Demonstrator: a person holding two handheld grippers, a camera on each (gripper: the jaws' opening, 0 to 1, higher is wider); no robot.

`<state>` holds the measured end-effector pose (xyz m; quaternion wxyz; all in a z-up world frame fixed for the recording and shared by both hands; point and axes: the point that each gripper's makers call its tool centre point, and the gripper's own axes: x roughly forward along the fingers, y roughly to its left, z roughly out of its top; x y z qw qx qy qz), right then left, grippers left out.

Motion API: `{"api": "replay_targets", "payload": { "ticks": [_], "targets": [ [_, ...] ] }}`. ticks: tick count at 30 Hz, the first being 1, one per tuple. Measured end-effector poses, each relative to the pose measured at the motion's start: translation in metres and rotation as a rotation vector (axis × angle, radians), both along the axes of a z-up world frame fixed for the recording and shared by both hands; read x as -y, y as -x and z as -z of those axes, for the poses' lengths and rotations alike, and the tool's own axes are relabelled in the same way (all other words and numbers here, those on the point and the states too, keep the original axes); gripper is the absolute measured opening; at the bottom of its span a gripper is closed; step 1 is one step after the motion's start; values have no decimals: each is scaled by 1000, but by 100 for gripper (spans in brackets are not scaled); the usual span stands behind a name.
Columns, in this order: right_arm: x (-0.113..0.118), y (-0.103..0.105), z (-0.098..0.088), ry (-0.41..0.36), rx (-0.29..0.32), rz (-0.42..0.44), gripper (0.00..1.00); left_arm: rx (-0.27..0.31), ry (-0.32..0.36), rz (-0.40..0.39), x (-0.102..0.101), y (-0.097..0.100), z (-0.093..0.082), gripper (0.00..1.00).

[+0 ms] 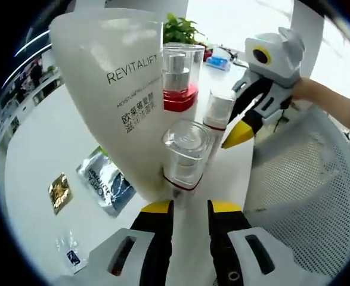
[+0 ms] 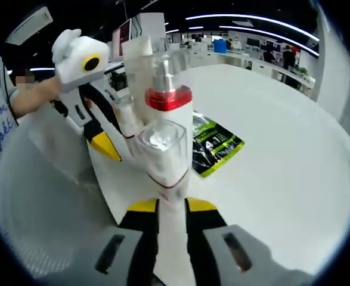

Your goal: Arrange the skincare products in the storage area until every visible bottle or jar stands upright without overlapping.

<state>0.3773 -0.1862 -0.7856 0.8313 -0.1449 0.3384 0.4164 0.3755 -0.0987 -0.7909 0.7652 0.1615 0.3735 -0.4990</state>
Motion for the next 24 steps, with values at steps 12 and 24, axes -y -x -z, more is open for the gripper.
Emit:
{"api": "replay_targets", "payload": {
  "ticks": [12,24],
  "targets": [
    [-8,-1,-1,17,-11,-7,15,8,-16,-28,-2,-6,4,18],
    [-25,-1,-4,25,-21,-16,12,13,-9,-29,-2,-6,3,16]
  ]
}}
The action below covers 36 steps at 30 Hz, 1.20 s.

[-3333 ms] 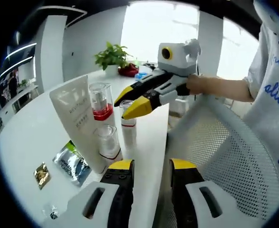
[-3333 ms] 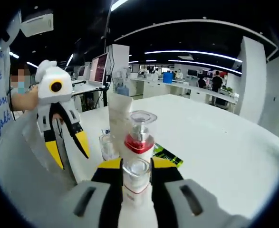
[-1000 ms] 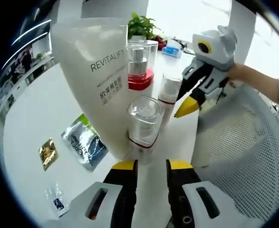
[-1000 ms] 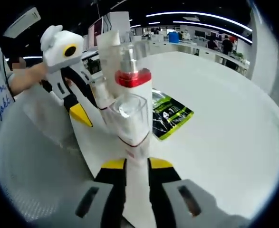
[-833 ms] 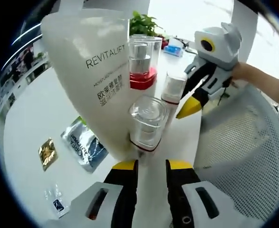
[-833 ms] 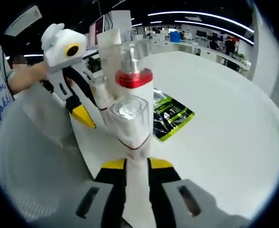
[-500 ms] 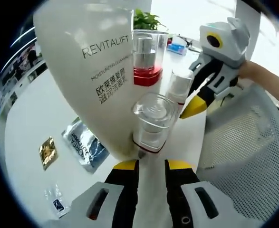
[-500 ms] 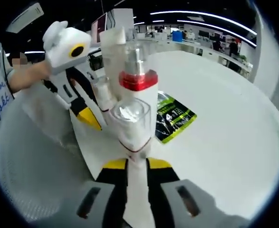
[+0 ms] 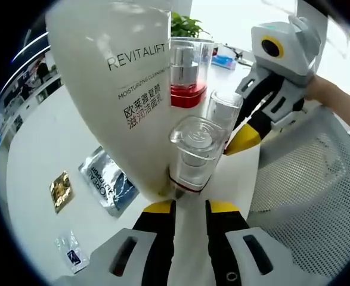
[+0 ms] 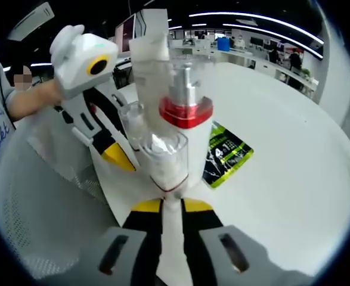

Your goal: Arrange the skincare products in the storage area until every visible bottle or jar stands upright without overlapping.

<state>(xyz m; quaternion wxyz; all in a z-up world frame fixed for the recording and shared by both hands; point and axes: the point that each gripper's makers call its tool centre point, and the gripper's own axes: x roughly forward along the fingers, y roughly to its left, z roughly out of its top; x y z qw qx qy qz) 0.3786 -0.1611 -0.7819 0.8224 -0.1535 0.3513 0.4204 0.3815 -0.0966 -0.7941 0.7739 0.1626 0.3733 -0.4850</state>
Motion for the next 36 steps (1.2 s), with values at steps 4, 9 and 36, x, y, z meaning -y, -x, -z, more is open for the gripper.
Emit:
{"api": "replay_targets", "payload": {
  "ticks": [4,9,36],
  "targets": [
    [-4,1,-1,0,1,-6,11,-4,2,-5,-1,0,0,16],
    [-9,0,-1,3,5,-12,10,0,3,-7,-1,-1,0,15],
    [-19,-1,0,5,-13,10,11,4,-3,-11,-2,-3,2,13]
  ]
}}
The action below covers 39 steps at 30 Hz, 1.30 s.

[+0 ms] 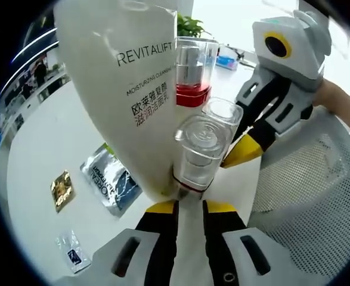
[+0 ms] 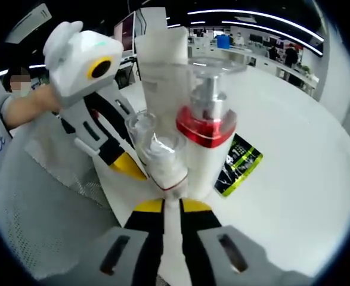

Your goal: Arrange the skincare products in the storage area until every visible bottle or jar stands upright without overlapping.

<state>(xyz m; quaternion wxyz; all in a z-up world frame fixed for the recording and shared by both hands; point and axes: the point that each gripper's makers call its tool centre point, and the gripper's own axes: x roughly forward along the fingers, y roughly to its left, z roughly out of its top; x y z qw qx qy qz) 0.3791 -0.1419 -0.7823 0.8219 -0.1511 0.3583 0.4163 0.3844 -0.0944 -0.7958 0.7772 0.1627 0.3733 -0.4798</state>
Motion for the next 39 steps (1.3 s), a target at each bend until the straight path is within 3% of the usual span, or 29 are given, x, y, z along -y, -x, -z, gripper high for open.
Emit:
{"api": "replay_targets", "payload": {
  "ticks": [15,25,33,39],
  "targets": [
    [2,5,-8,13,24,-6,18,24,-28,10,-8,2,-5,16],
    [9,7,-19,12,58,21,28,46,-38,10,-16,6,-13,22],
    [13,12,-30,22,94,37,38,79,-24,-21,-28,10,-28,29],
    [15,17,-38,32,121,39,46,111,1,-67,-41,13,-44,40]
  ]
}}
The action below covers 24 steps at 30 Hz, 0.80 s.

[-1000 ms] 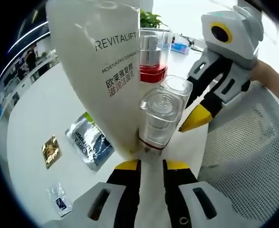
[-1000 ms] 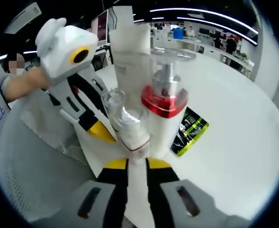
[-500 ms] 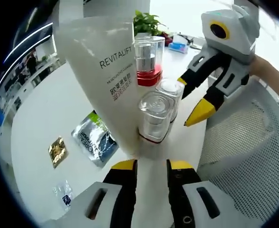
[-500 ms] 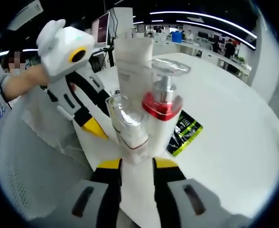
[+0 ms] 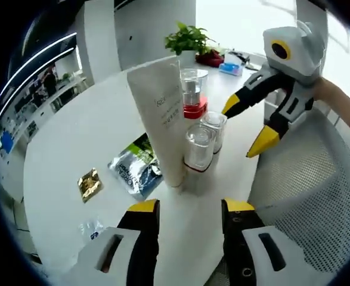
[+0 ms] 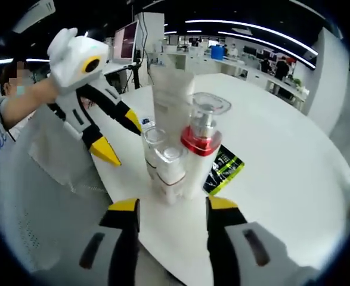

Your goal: Arrange the skincare products in the storage area until every visible bottle or jar stands upright without overlapping.

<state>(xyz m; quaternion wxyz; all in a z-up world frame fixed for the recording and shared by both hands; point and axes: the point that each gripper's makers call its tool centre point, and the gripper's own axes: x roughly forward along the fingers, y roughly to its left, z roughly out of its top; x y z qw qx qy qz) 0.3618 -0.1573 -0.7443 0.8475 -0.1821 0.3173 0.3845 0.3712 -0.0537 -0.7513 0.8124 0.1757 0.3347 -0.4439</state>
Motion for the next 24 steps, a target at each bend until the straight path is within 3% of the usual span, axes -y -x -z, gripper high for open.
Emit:
{"api": "replay_targets", "payload": {
  "ticks": [12,24],
  "targets": [
    [4,5,-24,-10,81,19,67,69,23,-24,-15,12,-23,58],
    [1,12,-42,-25,114,10,82,96,43,-76,-35,19,-43,73]
  ]
}}
